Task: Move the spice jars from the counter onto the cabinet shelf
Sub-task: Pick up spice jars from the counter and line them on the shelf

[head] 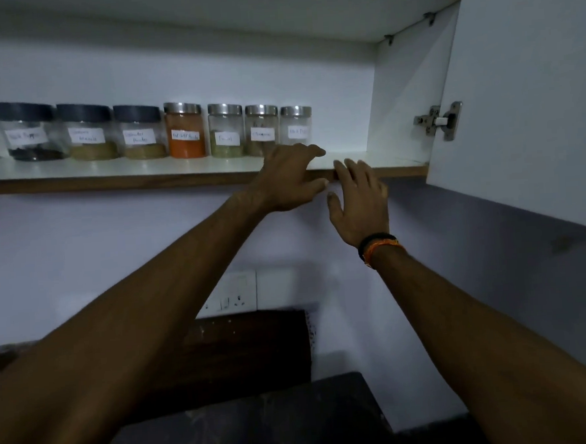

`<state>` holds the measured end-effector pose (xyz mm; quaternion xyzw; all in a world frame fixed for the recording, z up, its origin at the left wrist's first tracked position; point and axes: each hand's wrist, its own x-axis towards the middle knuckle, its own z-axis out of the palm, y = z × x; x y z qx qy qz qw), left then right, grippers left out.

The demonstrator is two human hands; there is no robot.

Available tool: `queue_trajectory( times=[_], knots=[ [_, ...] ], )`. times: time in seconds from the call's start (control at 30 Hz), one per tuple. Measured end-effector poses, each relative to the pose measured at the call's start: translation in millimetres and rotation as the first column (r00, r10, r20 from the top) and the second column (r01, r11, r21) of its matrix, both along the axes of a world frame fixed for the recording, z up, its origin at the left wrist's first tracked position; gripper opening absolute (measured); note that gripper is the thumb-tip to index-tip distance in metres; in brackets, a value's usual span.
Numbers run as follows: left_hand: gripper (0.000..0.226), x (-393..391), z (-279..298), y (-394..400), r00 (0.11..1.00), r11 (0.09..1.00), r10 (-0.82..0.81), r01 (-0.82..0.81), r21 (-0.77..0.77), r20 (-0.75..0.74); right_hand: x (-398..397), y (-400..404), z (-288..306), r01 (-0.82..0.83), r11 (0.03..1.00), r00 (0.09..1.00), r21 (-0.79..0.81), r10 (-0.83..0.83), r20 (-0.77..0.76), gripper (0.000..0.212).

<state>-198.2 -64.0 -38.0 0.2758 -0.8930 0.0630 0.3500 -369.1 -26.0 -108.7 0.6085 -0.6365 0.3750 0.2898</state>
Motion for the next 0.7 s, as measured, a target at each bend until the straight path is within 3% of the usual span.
queue_trajectory(
  times=[0.1, 0.27, 0.43, 0.57, 0.7],
  knots=[
    [0.062, 8, -31, 22, 1.0, 0.999, -0.019, 0.018, -0.043, -0.022, 11, 18, -14, -0.042, 0.999, 0.997, 0.004, 0.042, 0.069, 0.067],
    [0.054, 16, -88, 54, 0.993, 0.999, -0.031, 0.028, -0.026, -0.117, 25, 48, -59, -0.081, 0.984, 0.979, 0.157, 0.049, 0.197, 0.055],
    [0.058, 15, -154, 71, 0.999, 0.972, -0.017, 0.025, 0.233, -0.034, 31, 79, -124, -0.112, 0.934, 0.957, 0.34, 0.008, 0.291, 0.038],
    [0.062, 19, -216, 82, 0.998, 0.885, -0.041, 0.014, 0.465, 0.05, 35, 113, -184, -0.138, 0.876, 0.93, 0.463, -0.046, 0.364, 0.031],
    [0.061, 23, -278, 94, 0.979, 0.806, -0.108, -0.014, 0.592, 0.171, 45, 148, -251, -0.182, 0.796, 0.881, 0.578, -0.129, 0.455, 0.024]
  ],
)
